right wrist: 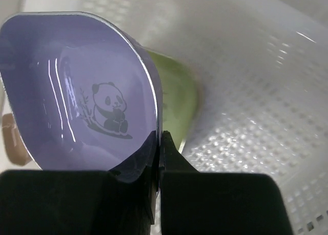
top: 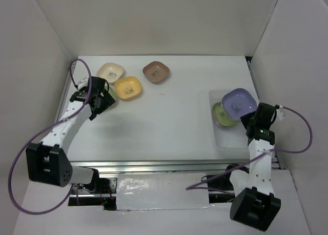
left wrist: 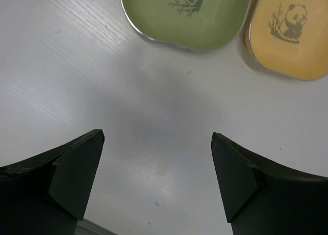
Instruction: Place the plates into the plastic bin on the countertop
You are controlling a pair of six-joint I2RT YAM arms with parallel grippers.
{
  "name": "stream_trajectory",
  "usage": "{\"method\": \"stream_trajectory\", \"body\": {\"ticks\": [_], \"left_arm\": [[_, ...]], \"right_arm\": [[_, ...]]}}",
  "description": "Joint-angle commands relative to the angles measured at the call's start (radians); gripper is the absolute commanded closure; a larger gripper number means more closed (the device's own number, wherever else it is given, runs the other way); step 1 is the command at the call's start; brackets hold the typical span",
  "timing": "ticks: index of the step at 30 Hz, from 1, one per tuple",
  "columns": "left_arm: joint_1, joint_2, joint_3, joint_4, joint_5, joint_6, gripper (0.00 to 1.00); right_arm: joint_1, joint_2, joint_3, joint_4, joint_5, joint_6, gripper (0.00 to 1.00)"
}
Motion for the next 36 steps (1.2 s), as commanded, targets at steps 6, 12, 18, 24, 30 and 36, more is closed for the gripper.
{"method": "stream_trajectory", "body": {"ticks": [6, 12, 18, 24, 30, 36], "left_arm": [[0.134, 0.214, 0.152, 0.047, 0.133, 0.118, 0.01], [0.209, 0.263, 0.143, 0.064, 0.185, 0.124, 0.01], [0.259, 0.299, 0.180, 0.055, 0.188, 0.124, 0.01], [0.352, 0.440, 0.247, 0.110, 0.273, 0.134, 0.01], [0.361, 0.671, 0.410, 0.020, 0.214, 0.112, 0.04], [0.396, 0.747, 0.370, 0.037, 0.224, 0.064, 0.65]], "right_arm": [[-0.104, 0.134, -0.004, 0.070, -0.221, 0.067, 0.94], [-0.041, 0.121, 0.011, 0.078, -0.293, 0.109, 0.00], [-0.012, -0.083, 0.054, -0.014, -0.233, 0.136, 0.00], [0.016, -0.186, 0.139, -0.065, -0.310, 0.090, 0.00], [0.056, -0.232, 0.151, -0.077, -0.362, 0.072, 0.00], [0.099, -0.247, 0.162, -0.073, -0.373, 0.070, 0.00]]}}
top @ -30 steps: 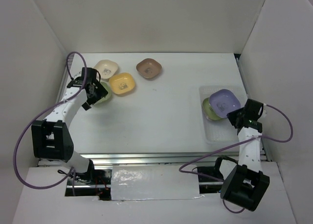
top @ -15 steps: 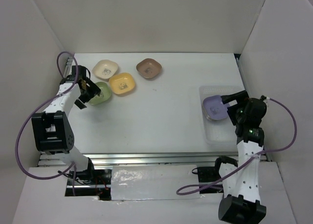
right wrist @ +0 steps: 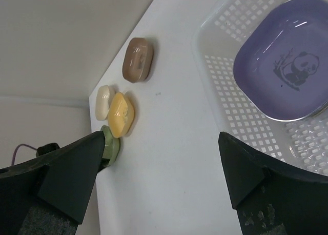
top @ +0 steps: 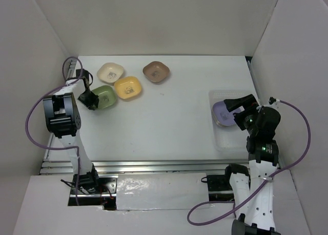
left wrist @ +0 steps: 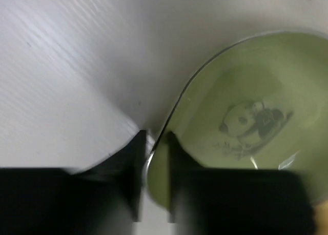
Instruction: Place the plates into the plastic bin on the countertop
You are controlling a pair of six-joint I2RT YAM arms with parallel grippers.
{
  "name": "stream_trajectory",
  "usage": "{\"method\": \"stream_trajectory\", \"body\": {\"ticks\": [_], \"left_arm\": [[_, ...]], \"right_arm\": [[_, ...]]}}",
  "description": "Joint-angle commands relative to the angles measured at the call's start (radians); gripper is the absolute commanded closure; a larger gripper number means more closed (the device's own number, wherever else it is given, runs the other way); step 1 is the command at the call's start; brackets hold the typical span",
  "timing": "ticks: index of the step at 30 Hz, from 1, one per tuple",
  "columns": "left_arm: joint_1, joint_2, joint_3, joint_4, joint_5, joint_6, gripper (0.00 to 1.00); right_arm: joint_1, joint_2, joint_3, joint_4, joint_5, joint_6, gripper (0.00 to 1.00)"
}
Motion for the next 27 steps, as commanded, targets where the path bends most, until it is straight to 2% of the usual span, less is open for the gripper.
{"method": "stream_trajectory", "body": {"ticks": [1, 2, 3, 6, 7, 9, 10, 11, 13, 14, 17, 18, 19, 20, 22, 25, 27], "left_arm": [[0.036, 0.013, -0.004, -0.049, -0.017, -0.049, 0.85], [0.046, 0.003, -0.005, -0.082, -0.025, -0.059, 0.96], [0.062, -0.010, -0.016, -0.094, -0.038, -0.084, 1.00], [0.075, -0.120, -0.080, -0.183, -0.147, -0.166, 1.00], [0.070, -0.223, -0.150, -0.183, -0.190, -0.177, 1.00], [0.012, -0.344, -0.238, -0.118, -0.206, -0.165, 1.00], [-0.023, -0.452, -0.316, -0.087, -0.206, -0.144, 1.00], [-0.110, -0.502, -0.344, -0.050, -0.207, -0.118, 1.00], [-0.224, -0.618, -0.412, -0.012, -0.189, -0.092, 1.00], [-0.353, -0.655, -0.427, -0.007, -0.198, -0.096, 1.00], [-0.590, -0.749, -0.446, -0.024, -0.248, -0.148, 1.00], [-0.624, -0.764, -0.443, -0.013, -0.233, -0.153, 1.00], [-0.655, -0.787, -0.433, -0.014, -0.230, -0.161, 1.00], [-0.710, -0.798, -0.424, -0.013, -0.227, -0.168, 1.00], [-0.752, -0.807, -0.378, -0.023, -0.242, -0.173, 1.00], [-0.801, -0.815, -0.329, -0.010, -0.230, -0.164, 1.00], [-0.812, -0.824, -0.326, 0.022, -0.169, -0.144, 1.00]], "right_arm": [[0.030, -0.014, 0.050, -0.002, -0.016, -0.016, 0.00], [0.051, -0.015, 0.048, 0.014, -0.015, -0.019, 0.00], [0.063, -0.008, 0.045, 0.026, -0.019, -0.019, 0.00], [0.166, 0.046, 0.025, 0.109, -0.074, -0.031, 0.00], [0.210, 0.074, 0.027, 0.129, -0.073, -0.031, 0.00], [0.415, 0.175, 0.051, 0.179, -0.005, -0.041, 0.00], [0.489, 0.224, 0.110, 0.187, 0.037, -0.063, 0.00], [0.625, 0.327, 0.149, 0.177, 0.072, -0.077, 0.00], [0.732, 0.437, 0.283, 0.147, 0.158, -0.113, 0.00], [0.811, 0.536, 0.321, 0.150, 0.171, -0.123, 0.00], [0.885, 0.706, 0.450, 0.147, 0.241, -0.142, 0.00], [0.924, 0.742, 0.450, 0.147, 0.296, -0.148, 0.00], [0.931, 0.782, 0.530, 0.111, 0.313, -0.150, 0.00], [0.944, 0.846, 0.545, 0.104, 0.332, -0.150, 0.00], [0.955, 0.897, 0.574, 0.088, 0.350, -0.142, 0.02], [0.961, 0.982, 0.571, 0.084, 0.376, -0.121, 0.15], [0.956, 0.991, 0.548, 0.119, 0.358, -0.111, 0.24]]}}
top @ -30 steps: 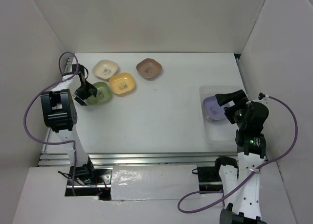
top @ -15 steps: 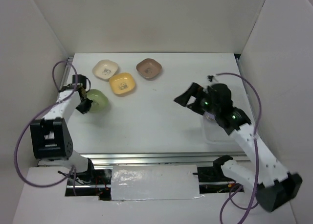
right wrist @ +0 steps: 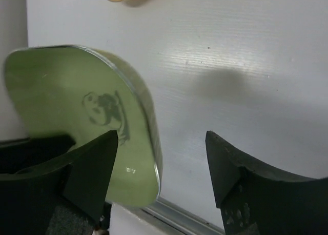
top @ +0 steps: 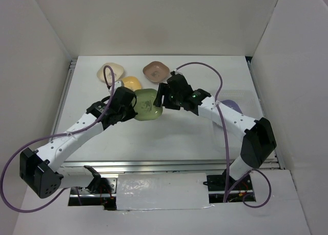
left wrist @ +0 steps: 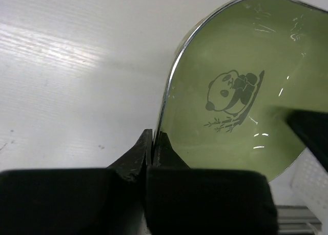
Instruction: Place the plates into the plastic bin on the countertop
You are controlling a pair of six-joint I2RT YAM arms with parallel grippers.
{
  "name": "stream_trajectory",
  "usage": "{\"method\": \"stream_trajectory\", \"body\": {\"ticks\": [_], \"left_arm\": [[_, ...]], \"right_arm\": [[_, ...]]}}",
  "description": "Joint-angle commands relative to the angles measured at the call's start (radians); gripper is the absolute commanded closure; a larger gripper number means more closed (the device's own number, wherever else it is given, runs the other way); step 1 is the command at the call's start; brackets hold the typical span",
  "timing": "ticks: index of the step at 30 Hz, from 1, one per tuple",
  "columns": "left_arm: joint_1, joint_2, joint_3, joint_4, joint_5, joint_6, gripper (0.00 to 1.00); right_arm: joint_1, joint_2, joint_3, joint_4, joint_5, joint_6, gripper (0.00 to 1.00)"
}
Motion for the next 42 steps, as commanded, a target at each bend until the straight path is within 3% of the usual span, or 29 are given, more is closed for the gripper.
{"method": "stream_trajectory", "body": {"ticks": [1, 3, 4, 5, 6, 7, 10, 11, 12, 16, 19, 21, 24, 28, 32, 34, 35, 36, 37, 38, 42], "left_arm": [[-0.019, -0.047, 0.039, 0.073, 0.038, 0.000, 1.00], [-0.021, -0.050, 0.039, 0.084, 0.056, 0.003, 1.00], [-0.022, -0.049, 0.042, 0.075, 0.052, -0.002, 0.97], [-0.022, -0.047, 0.055, 0.056, 0.046, -0.002, 0.65], [-0.021, -0.041, 0.065, 0.039, 0.023, -0.005, 0.38], [-0.019, -0.038, 0.080, 0.003, -0.043, -0.035, 0.01], [0.021, -0.024, 0.140, -0.097, -0.135, -0.054, 0.01], [0.037, -0.021, 0.154, -0.128, -0.181, -0.062, 0.01], [0.057, -0.021, 0.154, -0.130, -0.195, -0.063, 0.01], [0.215, -0.007, 0.089, 0.002, -0.162, 0.009, 0.01], [0.301, 0.060, 0.053, 0.115, -0.079, 0.065, 0.01], [0.353, 0.135, 0.034, 0.218, 0.020, 0.105, 0.01], [0.406, 0.247, 0.045, 0.275, 0.124, 0.124, 0.01], [0.464, 0.376, 0.100, 0.337, 0.245, 0.139, 0.01], [0.490, 0.463, 0.143, 0.317, 0.291, 0.136, 0.01], [0.495, 0.471, 0.145, 0.314, 0.280, 0.138, 0.01], [0.499, 0.474, 0.145, 0.309, 0.277, 0.138, 0.01], [0.502, 0.476, 0.143, 0.314, 0.277, 0.139, 0.01], [0.502, 0.482, 0.143, 0.314, 0.276, 0.141, 0.01], [0.507, 0.488, 0.148, 0.309, 0.273, 0.144, 0.01], [0.525, 0.526, 0.155, 0.318, 0.282, 0.156, 0.01]], "right_arm": [[-0.005, 0.021, -0.018, 0.056, 0.021, 0.015, 0.28], [-0.013, 0.030, -0.031, 0.069, 0.017, 0.030, 0.48], [-0.014, 0.033, -0.034, 0.073, 0.018, 0.032, 0.63], [-0.014, 0.027, -0.035, 0.072, 0.044, 0.050, 1.00], [-0.014, 0.017, -0.048, 0.064, 0.067, 0.058, 1.00], [-0.017, -0.018, -0.058, 0.044, 0.096, 0.070, 1.00], [-0.085, -0.156, -0.155, -0.021, 0.205, 0.162, 1.00], [-0.159, -0.213, -0.199, -0.023, 0.217, 0.220, 1.00], [-0.206, -0.270, -0.316, -0.020, 0.237, 0.246, 1.00], [-0.463, -0.676, -0.584, -0.012, 0.280, 0.331, 1.00], [-0.701, -0.834, -0.680, -0.037, 0.255, 0.299, 1.00], [-0.901, -0.841, -0.706, -0.022, 0.186, 0.233, 1.00], [-1.032, -0.749, -0.698, 0.006, 0.081, 0.188, 1.00], [-1.087, -0.633, -0.657, 0.066, -0.022, 0.173, 1.00], [-1.045, -0.533, -0.595, 0.066, -0.050, 0.159, 1.00], [-1.007, -0.522, -0.577, 0.057, -0.017, 0.160, 0.93], [-0.999, -0.522, -0.575, 0.041, -0.013, 0.166, 0.84], [-0.983, -0.546, -0.578, 0.032, 0.018, 0.188, 0.39], [-0.973, -0.546, -0.581, 0.015, 0.018, 0.209, 0.11], [-0.961, -0.588, -0.589, 0.001, 0.056, 0.234, 0.00], [-0.935, -0.687, -0.588, -0.026, 0.099, 0.259, 0.00]]}}
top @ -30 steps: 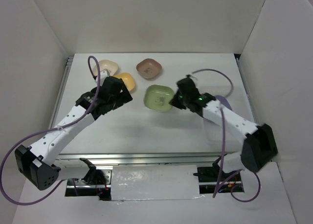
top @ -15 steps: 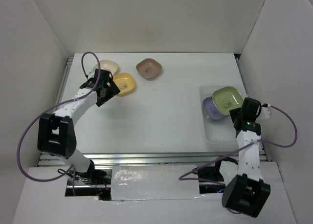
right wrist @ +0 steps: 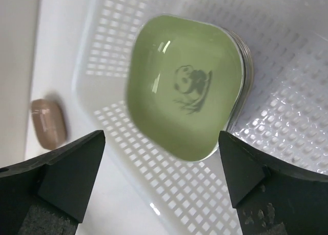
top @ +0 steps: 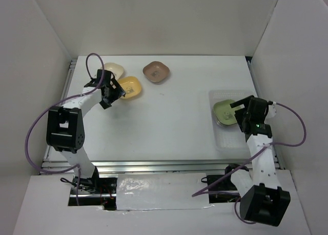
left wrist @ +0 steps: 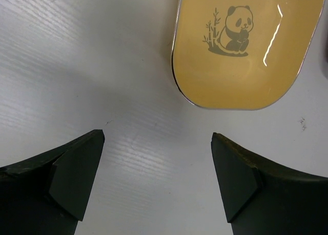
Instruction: Place the plates into the plastic bin on the countertop
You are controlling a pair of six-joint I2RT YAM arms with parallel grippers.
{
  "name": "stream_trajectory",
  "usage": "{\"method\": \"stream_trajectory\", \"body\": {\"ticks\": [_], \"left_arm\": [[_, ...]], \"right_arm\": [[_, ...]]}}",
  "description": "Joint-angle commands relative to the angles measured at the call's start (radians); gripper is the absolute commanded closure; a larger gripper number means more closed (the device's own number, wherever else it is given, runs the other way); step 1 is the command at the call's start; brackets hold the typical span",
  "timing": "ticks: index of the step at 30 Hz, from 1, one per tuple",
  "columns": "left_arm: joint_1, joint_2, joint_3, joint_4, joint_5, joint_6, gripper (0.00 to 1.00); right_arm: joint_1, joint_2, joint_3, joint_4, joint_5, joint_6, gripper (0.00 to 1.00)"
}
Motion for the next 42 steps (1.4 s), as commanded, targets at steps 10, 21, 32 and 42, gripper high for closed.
{"method": "stream_trajectory", "body": {"ticks": [10, 21, 32, 42], "left_arm": [[0.066, 0.177, 0.106, 0.055, 0.055, 0.022, 0.01], [0.043, 0.343, 0.218, 0.035, 0.030, 0.016, 0.54], [-0.220, -0.099, -0.078, -0.008, -0.154, 0.016, 1.00], [-0.526, -0.409, -0.100, -0.060, -0.131, 0.046, 1.00]], "right_arm": [[0.031, -0.207, 0.144, -0.099, 0.022, -0.007, 0.00], [0.132, -0.275, 0.090, -0.070, 0.006, -0.028, 0.00], [0.695, 0.171, 0.322, 0.046, 0.016, -0.166, 0.00], [0.891, 0.591, 0.618, -0.045, 0.105, -0.243, 0.17]]}}
